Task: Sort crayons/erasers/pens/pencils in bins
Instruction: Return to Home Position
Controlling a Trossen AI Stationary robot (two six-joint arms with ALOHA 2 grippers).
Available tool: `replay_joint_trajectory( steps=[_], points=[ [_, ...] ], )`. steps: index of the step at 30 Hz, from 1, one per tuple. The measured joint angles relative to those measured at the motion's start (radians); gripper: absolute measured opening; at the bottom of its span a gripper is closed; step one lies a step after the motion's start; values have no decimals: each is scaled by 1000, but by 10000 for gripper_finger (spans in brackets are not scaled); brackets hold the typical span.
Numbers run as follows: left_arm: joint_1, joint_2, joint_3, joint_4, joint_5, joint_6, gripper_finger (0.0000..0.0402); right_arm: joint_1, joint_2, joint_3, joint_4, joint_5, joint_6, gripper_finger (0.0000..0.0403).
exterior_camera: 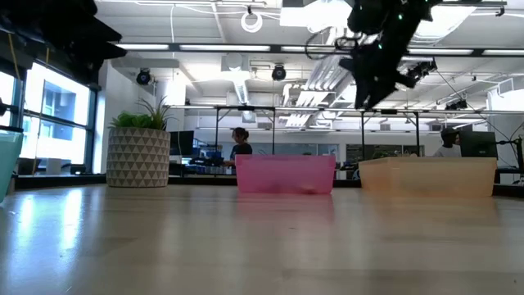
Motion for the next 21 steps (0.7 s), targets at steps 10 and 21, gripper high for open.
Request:
replay_joint_trajectory(
  steps=[10,21],
  points=[
    [1,-221,-106,4,13,1,86,80,0,162,-22,0,-21,128],
    [1,-219,-183,100,67,92,7,116,-5,372,-164,-1,-114,128]
  ],
)
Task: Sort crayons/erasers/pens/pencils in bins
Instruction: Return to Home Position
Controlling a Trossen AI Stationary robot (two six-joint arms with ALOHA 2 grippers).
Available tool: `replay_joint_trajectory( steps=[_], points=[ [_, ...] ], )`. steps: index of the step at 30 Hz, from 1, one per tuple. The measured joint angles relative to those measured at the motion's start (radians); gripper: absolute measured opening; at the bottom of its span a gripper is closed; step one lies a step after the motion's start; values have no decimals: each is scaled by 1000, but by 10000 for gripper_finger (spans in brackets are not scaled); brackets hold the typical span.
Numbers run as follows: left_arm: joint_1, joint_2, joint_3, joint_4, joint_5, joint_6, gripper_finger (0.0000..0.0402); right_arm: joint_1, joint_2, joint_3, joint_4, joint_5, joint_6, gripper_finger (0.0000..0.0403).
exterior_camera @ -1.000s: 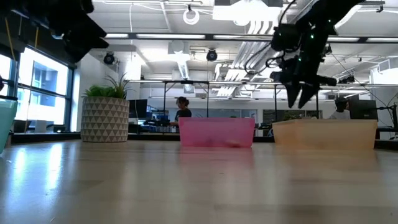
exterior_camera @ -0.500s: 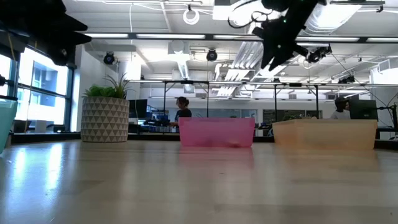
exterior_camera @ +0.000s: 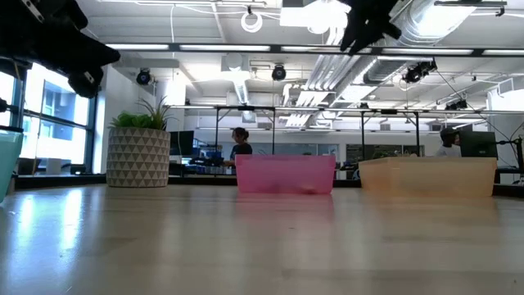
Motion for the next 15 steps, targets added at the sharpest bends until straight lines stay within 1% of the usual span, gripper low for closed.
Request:
replay_joint_trajectory(
  steps=[4,8,11,15],
  points=[
    [0,0,-65,126,-9,-31,2,0,-28,74,-28,-5,-112,128],
    [2,0,-126,239,-30,-76,1,-6,-105,111,-30,-8,-235,128],
    [2,0,-169,337,-62,-105,1,-23,-190,108,-32,-7,-312,128],
    [2,11,-185,349,-103,-140,1,-37,-325,56,-56,-7,-325,128]
  ],
)
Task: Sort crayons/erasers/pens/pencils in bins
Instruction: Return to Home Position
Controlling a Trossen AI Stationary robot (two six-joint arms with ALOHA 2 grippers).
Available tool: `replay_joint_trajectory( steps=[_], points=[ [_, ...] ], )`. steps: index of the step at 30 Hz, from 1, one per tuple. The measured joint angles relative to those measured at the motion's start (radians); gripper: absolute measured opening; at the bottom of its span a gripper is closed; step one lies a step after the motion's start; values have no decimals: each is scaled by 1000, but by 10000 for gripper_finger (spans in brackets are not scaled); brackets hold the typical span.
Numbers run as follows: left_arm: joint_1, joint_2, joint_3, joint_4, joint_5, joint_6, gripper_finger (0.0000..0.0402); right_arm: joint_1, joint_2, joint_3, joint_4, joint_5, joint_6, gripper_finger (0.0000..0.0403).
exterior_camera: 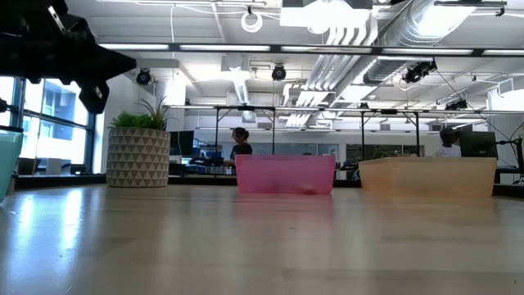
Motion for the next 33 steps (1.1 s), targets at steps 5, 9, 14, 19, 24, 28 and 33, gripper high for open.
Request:
replay_joint_trajectory(
  steps=[5,9,14,19,24,28,33],
  points=[
    [0,5,0,-1,-17,-22,1,24,-182,-186,59,-9,83,128],
    [0,7,0,-3,-13,-20,3,69,-311,-377,156,-10,125,128],
    [0,7,0,-3,-13,-19,3,143,-435,-624,321,-32,157,128],
    [0,7,0,-3,-12,-19,3,217,-513,-839,493,-31,142,128],
    [0,7,0,-3,-12,-19,3,266,-578,-1020,619,-28,145,128],
    [0,7,0,-3,-9,-19,3,296,-643,-1151,706,-28,204,128],
    [0,7,0,-3,-9,-19,3,325,-717,-1262,747,-27,253,128]
  ],
)
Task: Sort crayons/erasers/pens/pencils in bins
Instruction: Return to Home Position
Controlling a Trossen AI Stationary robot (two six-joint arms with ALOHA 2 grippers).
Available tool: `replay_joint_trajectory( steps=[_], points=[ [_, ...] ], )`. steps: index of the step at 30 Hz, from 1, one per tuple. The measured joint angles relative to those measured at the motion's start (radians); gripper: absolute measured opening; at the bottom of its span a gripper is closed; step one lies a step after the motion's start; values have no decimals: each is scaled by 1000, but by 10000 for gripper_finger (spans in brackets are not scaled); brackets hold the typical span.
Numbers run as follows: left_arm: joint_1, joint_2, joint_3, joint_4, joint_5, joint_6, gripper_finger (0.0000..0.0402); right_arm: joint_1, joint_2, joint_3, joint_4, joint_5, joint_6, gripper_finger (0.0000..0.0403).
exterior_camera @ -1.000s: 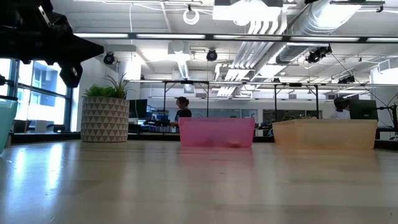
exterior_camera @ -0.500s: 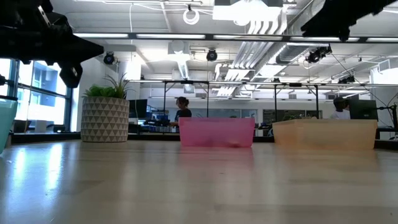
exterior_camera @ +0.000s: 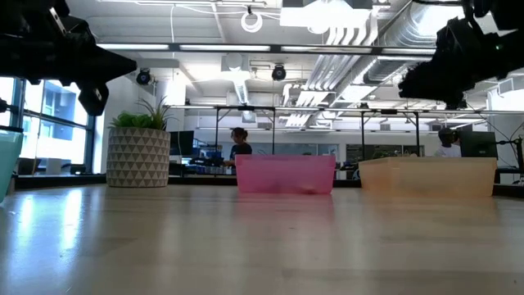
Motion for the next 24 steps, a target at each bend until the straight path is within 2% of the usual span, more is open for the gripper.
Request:
replay_joint_trajectory(
  steps=[11,24],
  points=[
    [0,0,0,0,0,0,3,63,-132,-161,33,3,82,128],
    [0,0,0,0,-1,0,3,84,-136,-164,47,48,57,128]
  ],
)
